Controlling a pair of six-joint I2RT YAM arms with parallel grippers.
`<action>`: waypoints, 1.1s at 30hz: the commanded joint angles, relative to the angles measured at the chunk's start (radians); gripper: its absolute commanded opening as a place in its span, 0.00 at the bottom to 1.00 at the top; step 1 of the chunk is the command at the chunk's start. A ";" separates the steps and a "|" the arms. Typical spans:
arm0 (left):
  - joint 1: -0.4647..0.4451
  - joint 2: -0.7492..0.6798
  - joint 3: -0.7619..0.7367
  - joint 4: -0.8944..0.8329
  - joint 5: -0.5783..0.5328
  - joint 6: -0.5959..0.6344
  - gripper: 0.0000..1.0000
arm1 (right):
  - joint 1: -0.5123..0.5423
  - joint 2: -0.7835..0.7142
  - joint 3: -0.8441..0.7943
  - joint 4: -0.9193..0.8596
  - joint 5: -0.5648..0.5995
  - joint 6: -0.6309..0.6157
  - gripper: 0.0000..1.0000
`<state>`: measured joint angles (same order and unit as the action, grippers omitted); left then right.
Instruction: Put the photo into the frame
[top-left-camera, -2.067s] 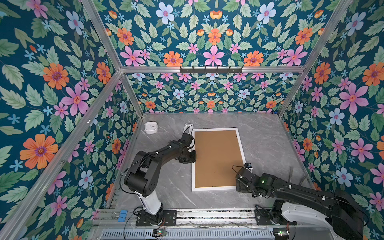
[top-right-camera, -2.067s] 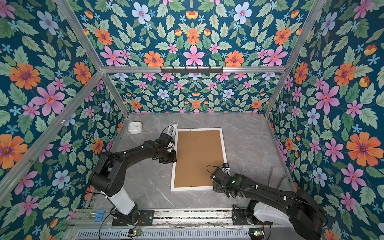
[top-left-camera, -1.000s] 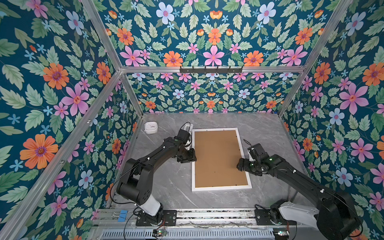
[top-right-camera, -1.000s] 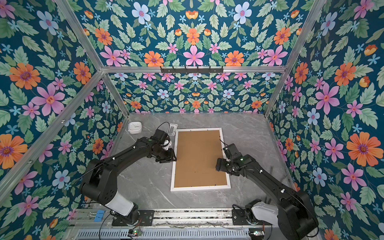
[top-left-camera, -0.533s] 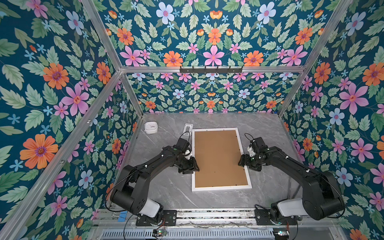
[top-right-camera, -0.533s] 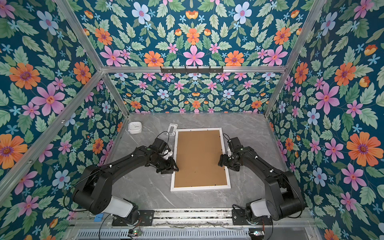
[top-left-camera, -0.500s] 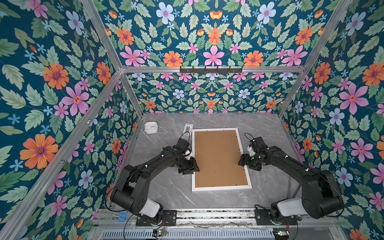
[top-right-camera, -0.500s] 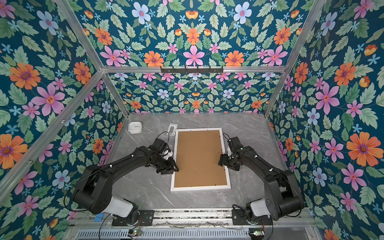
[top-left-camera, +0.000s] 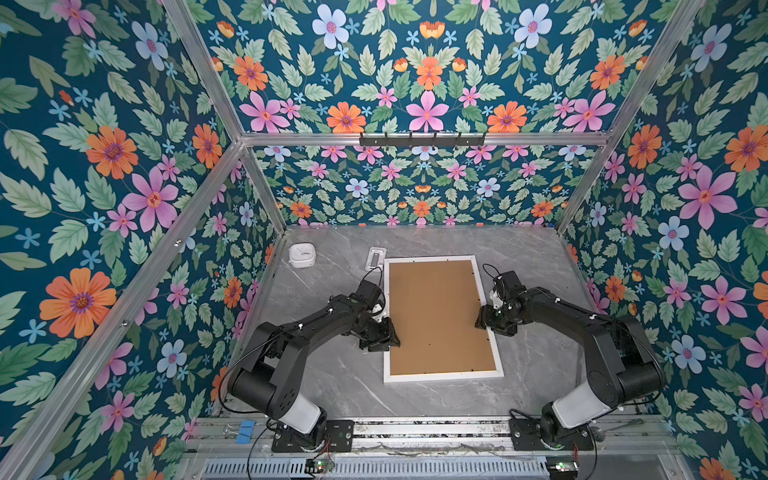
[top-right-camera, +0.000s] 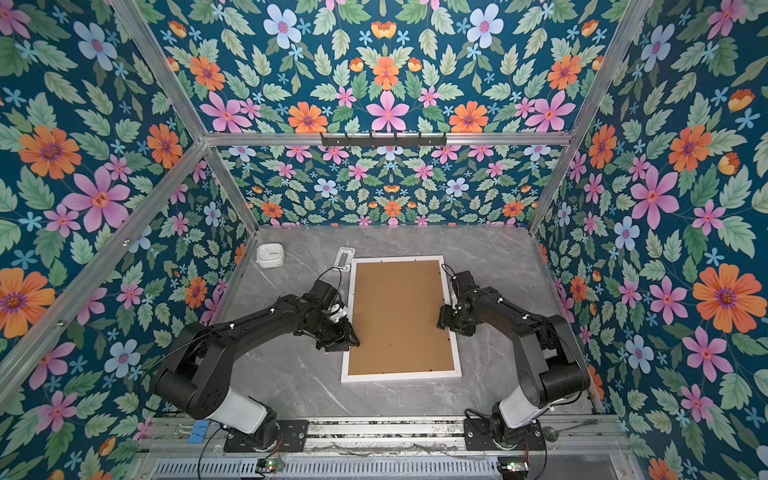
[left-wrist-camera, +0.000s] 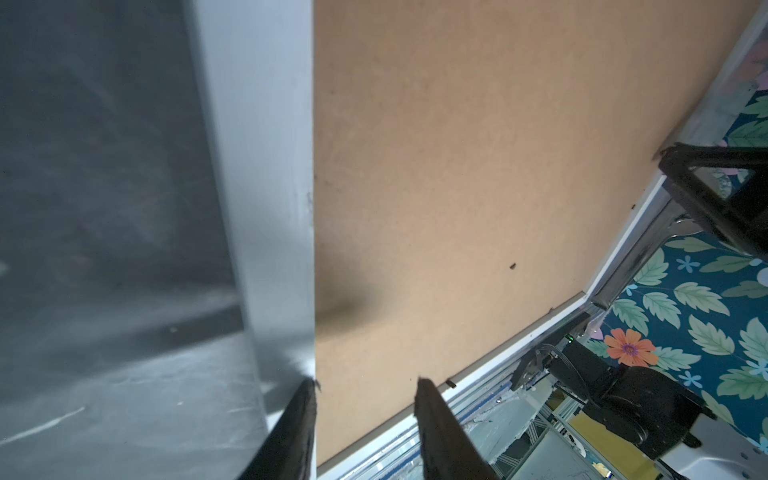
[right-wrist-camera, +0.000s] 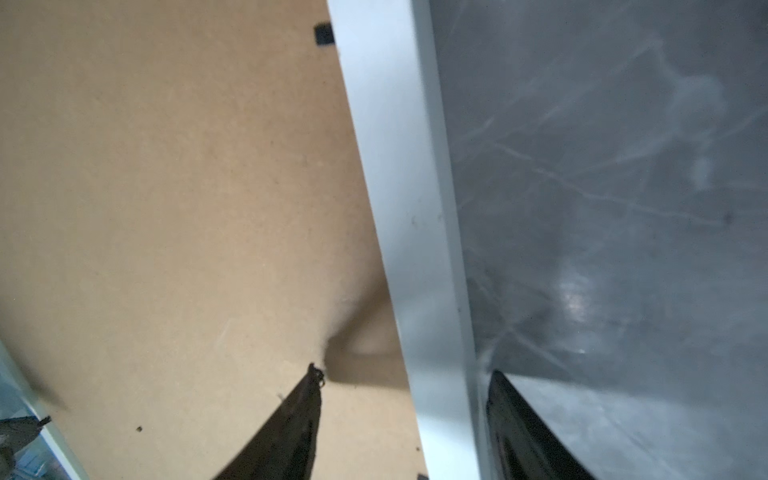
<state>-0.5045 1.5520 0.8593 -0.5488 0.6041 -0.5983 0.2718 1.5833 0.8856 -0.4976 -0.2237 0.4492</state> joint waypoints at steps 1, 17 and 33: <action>-0.002 0.005 -0.001 -0.005 -0.004 0.005 0.43 | 0.000 0.006 0.005 0.010 0.006 -0.008 0.62; -0.051 0.046 0.057 -0.004 -0.038 -0.023 0.38 | 0.000 0.020 0.001 0.015 -0.010 -0.006 0.49; 0.108 0.229 0.372 -0.145 -0.108 0.184 0.39 | 0.000 0.033 0.026 -0.009 -0.023 -0.058 0.48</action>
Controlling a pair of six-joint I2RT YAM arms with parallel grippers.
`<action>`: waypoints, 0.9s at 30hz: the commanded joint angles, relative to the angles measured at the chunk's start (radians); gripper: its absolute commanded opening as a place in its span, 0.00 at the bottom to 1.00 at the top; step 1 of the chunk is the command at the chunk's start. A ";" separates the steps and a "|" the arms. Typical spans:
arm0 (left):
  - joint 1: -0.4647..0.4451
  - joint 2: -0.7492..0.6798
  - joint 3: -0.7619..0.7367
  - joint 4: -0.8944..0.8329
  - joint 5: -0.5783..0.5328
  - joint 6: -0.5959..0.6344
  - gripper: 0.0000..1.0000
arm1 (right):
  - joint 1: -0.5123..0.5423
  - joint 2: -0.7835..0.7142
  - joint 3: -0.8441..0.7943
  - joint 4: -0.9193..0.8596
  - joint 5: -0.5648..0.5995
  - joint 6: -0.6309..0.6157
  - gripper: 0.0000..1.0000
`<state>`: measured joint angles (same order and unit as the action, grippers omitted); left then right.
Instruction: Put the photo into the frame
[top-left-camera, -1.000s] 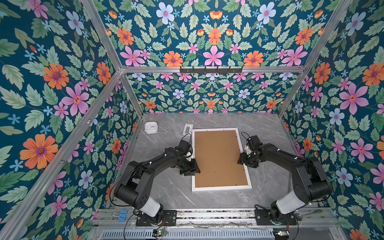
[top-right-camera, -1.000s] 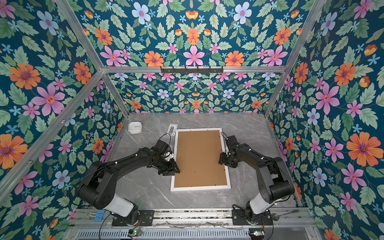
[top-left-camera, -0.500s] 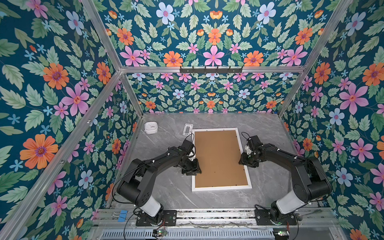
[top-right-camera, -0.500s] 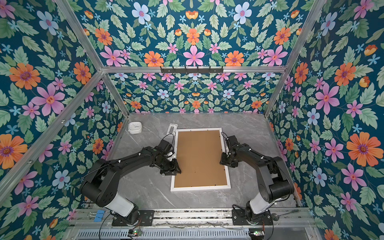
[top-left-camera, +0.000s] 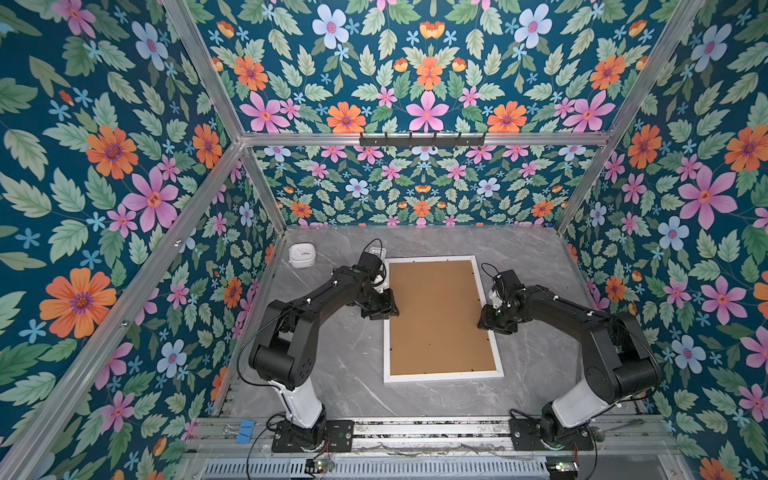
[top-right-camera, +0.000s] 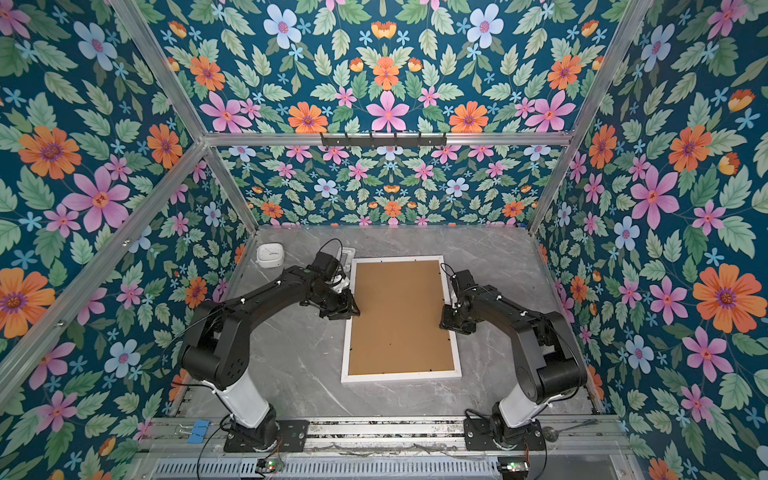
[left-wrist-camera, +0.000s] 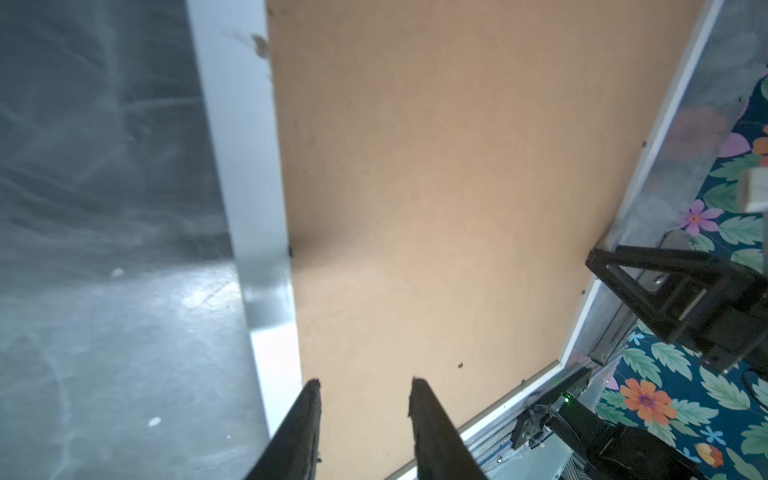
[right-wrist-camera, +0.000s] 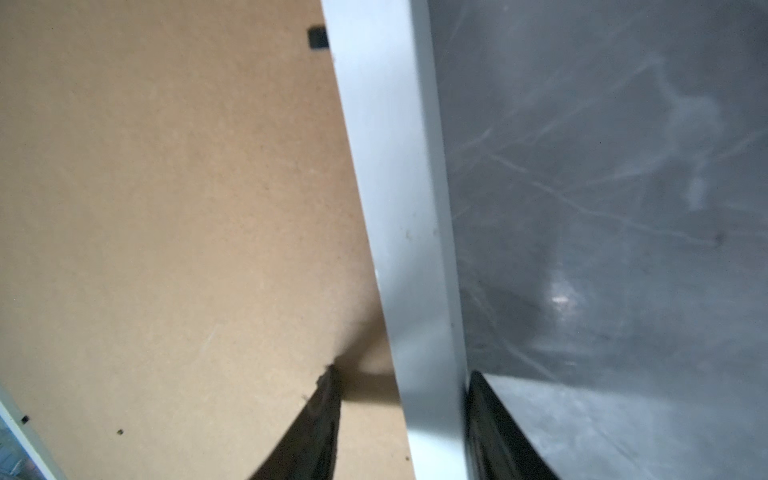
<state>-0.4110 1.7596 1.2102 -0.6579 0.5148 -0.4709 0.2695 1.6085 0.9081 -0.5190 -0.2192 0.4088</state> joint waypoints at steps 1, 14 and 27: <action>0.021 0.032 0.029 -0.033 -0.019 0.062 0.39 | 0.002 0.011 0.002 0.014 -0.028 -0.018 0.48; 0.037 0.124 0.075 0.017 -0.023 0.071 0.39 | 0.002 0.037 0.006 0.022 -0.039 -0.018 0.48; 0.046 0.168 0.108 0.025 -0.011 0.077 0.39 | 0.002 0.038 0.008 0.017 -0.037 -0.022 0.47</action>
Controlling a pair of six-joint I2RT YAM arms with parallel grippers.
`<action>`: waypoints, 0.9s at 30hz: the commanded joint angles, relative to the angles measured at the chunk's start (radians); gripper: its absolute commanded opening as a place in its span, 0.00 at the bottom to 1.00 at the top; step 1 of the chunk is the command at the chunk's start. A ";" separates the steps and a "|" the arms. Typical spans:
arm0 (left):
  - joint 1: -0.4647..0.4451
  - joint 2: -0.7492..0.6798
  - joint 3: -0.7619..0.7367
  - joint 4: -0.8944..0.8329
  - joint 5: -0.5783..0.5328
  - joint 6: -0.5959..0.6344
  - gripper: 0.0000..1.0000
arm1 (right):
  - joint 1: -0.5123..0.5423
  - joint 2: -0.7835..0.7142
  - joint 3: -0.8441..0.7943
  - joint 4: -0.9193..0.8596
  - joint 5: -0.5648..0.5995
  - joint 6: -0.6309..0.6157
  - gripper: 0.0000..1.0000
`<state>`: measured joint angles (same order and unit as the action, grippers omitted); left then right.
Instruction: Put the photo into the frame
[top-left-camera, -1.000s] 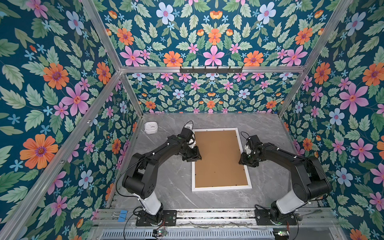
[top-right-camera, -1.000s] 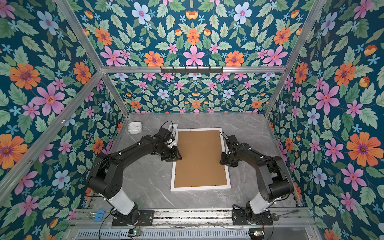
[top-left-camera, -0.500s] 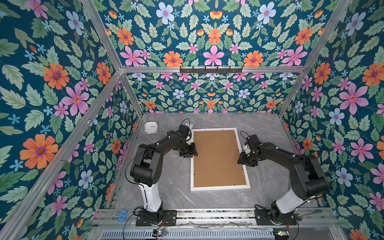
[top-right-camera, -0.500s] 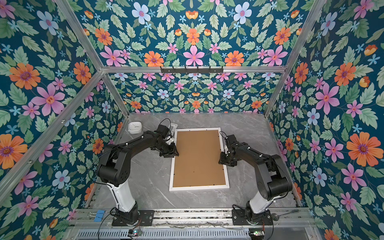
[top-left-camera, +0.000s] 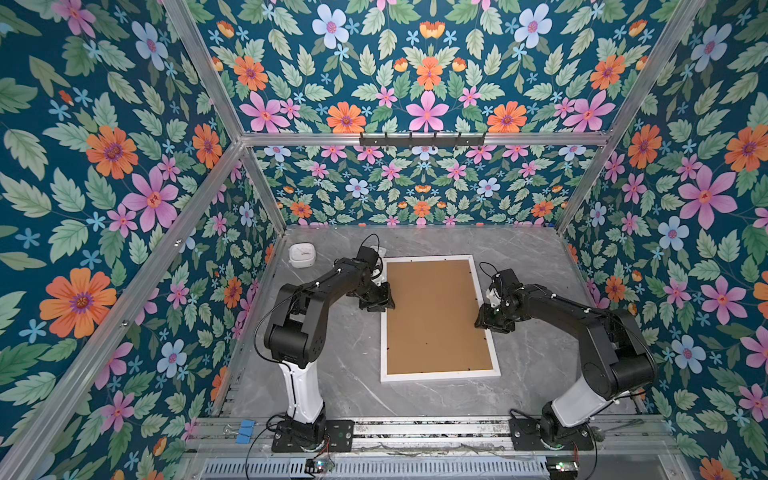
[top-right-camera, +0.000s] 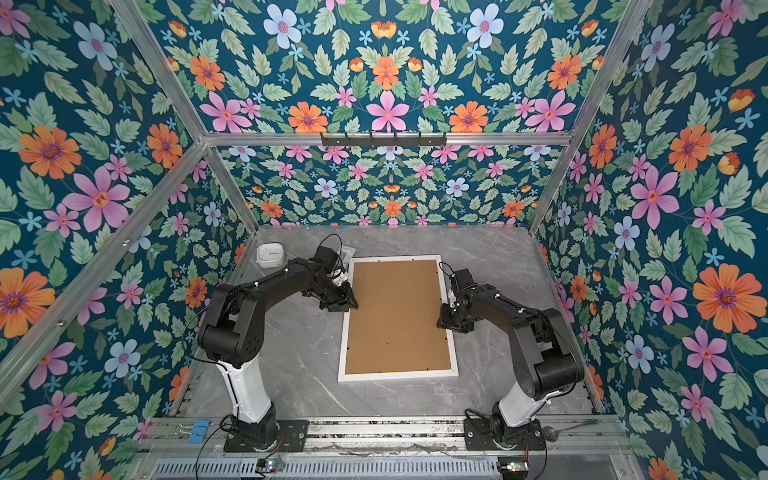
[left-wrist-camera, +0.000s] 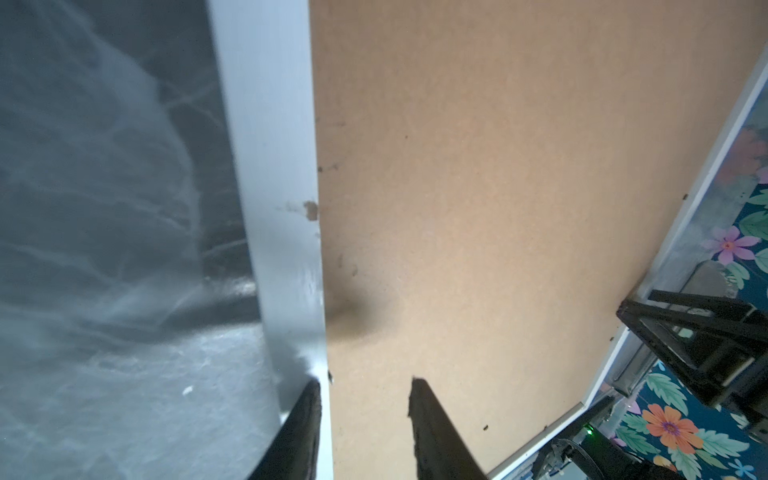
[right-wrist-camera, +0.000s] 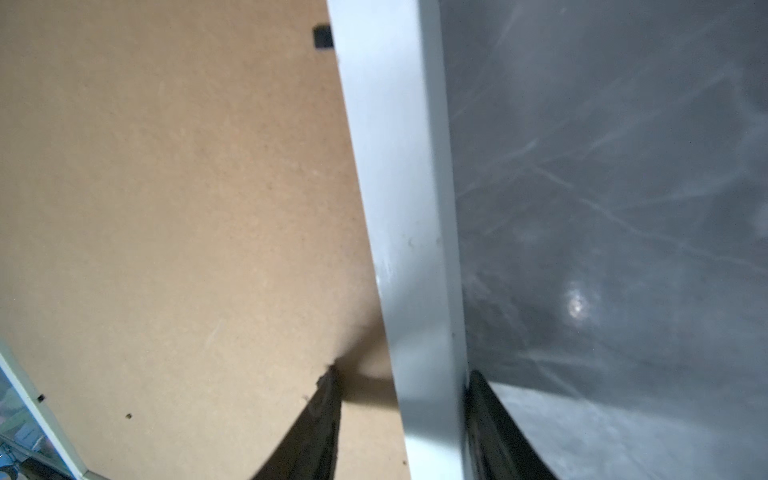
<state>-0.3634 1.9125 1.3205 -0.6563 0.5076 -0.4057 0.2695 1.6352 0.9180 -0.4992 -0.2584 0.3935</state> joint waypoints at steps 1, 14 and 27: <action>-0.003 0.017 -0.004 0.027 0.005 0.008 0.38 | 0.003 0.011 -0.001 -0.003 0.002 -0.007 0.47; -0.056 0.026 -0.009 0.060 0.012 -0.043 0.34 | 0.002 0.014 0.014 -0.009 -0.001 -0.012 0.47; 0.064 0.073 0.196 0.022 0.062 0.026 0.37 | 0.002 0.049 0.025 -0.027 0.008 -0.030 0.47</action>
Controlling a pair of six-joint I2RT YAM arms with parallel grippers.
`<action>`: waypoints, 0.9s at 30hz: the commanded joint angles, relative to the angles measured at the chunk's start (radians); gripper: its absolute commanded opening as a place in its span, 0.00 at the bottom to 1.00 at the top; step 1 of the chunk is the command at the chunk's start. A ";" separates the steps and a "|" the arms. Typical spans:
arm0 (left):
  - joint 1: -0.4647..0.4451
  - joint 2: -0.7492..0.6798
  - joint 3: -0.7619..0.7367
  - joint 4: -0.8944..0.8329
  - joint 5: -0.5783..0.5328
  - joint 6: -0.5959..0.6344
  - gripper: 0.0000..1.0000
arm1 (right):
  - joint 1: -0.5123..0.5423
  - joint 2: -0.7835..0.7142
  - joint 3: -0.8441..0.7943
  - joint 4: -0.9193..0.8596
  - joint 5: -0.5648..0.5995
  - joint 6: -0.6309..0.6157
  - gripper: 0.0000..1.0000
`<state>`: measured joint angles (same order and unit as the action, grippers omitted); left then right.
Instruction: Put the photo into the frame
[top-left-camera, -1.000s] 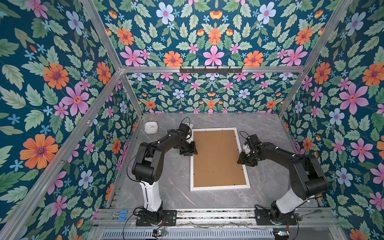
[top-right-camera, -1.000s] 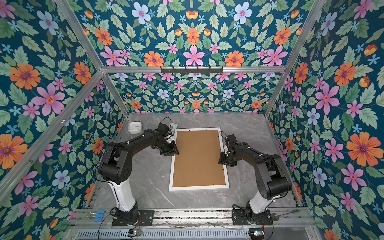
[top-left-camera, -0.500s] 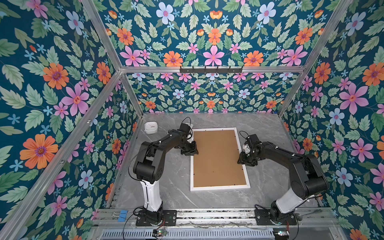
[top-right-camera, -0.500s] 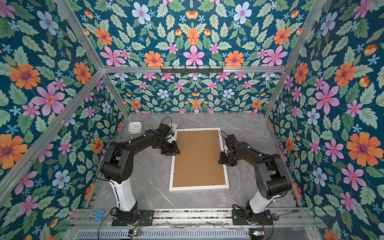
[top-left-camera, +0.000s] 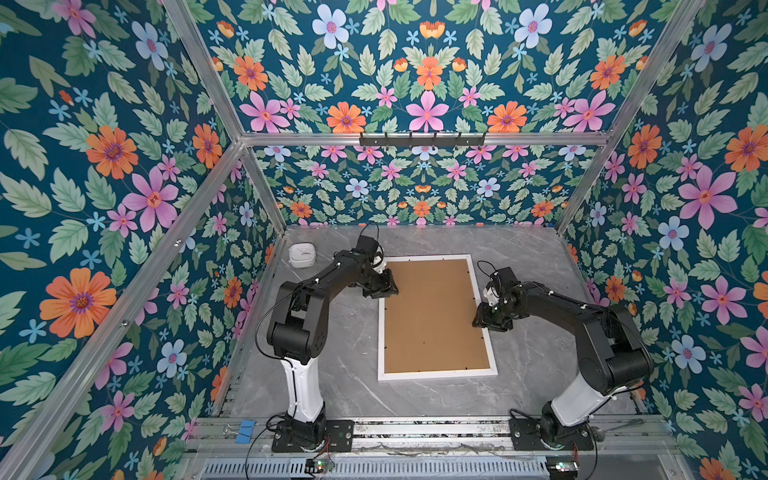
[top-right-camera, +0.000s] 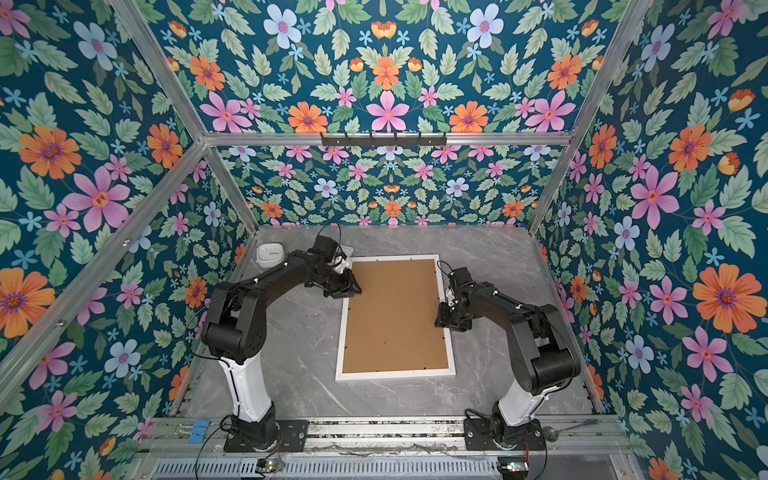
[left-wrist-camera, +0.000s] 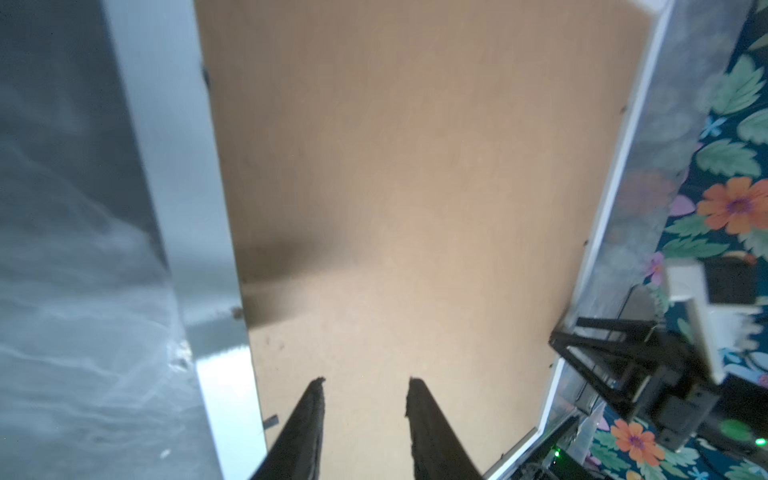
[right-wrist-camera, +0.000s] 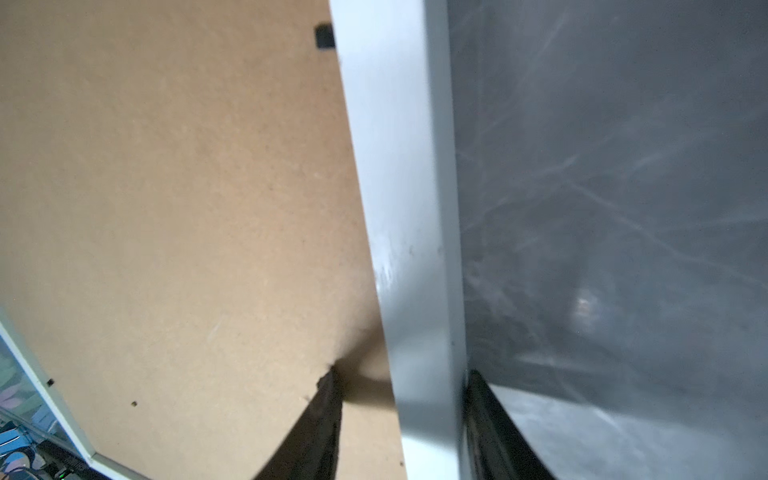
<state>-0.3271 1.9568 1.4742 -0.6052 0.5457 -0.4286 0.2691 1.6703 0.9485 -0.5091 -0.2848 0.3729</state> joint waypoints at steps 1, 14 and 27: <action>0.042 0.047 0.060 -0.032 0.033 0.057 0.37 | 0.003 0.016 -0.007 -0.017 0.035 -0.009 0.47; 0.095 0.208 0.244 -0.008 0.055 0.110 0.38 | 0.002 0.029 0.003 -0.032 0.036 -0.017 0.46; 0.101 0.278 0.265 0.012 0.073 0.093 0.36 | 0.003 0.041 0.013 -0.039 0.036 -0.022 0.45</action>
<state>-0.2268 2.2269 1.7481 -0.5892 0.6235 -0.3363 0.2680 1.6928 0.9699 -0.5308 -0.2890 0.3630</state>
